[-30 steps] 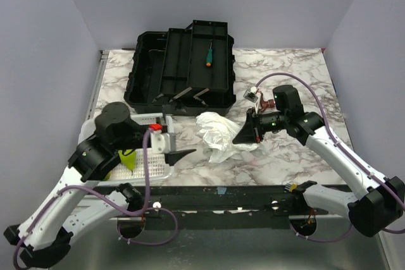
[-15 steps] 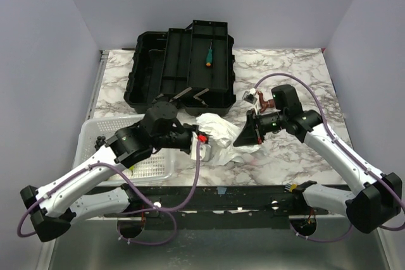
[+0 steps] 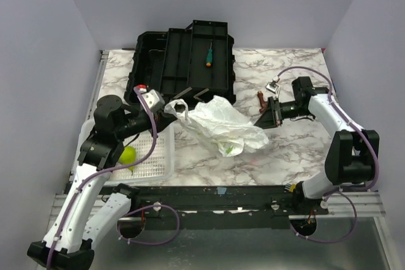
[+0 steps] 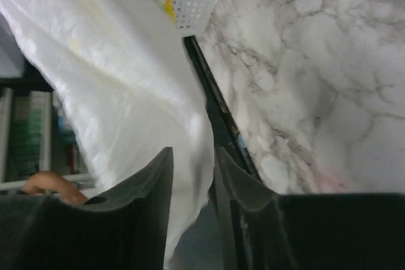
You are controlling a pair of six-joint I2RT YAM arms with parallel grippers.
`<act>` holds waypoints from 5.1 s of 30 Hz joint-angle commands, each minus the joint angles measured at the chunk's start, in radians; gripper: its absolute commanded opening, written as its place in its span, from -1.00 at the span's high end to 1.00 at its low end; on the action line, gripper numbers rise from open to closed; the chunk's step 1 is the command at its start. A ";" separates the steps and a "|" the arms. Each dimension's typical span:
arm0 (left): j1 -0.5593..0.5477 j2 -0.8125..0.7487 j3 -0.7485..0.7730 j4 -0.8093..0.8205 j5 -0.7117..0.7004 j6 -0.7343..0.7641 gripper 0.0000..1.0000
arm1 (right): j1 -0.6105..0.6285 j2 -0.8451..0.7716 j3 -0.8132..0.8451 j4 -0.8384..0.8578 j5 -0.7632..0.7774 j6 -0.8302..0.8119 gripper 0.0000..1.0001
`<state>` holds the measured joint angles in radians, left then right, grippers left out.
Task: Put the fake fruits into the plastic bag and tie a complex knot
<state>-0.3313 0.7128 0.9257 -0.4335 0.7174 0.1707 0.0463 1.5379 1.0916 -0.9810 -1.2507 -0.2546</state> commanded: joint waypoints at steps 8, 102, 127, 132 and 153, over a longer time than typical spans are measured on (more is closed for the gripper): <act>0.031 0.135 0.024 0.239 0.183 -0.515 1.00 | 0.041 -0.306 0.042 0.183 0.205 0.086 -1.00; 0.265 0.598 0.540 -0.139 0.362 -0.097 1.00 | 0.834 -0.483 -0.254 0.934 0.965 0.114 0.99; -0.216 0.112 0.136 -0.220 0.071 0.513 -0.50 | 0.635 -0.549 -0.275 0.919 0.843 0.792 0.99; -0.413 0.242 0.182 -0.186 -0.053 0.672 -0.50 | 0.634 -0.558 -0.288 0.930 0.822 0.789 0.99; -0.632 0.172 -0.075 0.164 -0.262 0.600 1.00 | 0.587 -0.543 -0.297 0.885 0.811 0.807 0.99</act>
<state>-0.9634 0.9913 0.8932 -0.3569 0.4896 0.8726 0.6525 1.0004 0.8017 -0.0544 -0.4320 0.5529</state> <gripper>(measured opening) 0.169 0.013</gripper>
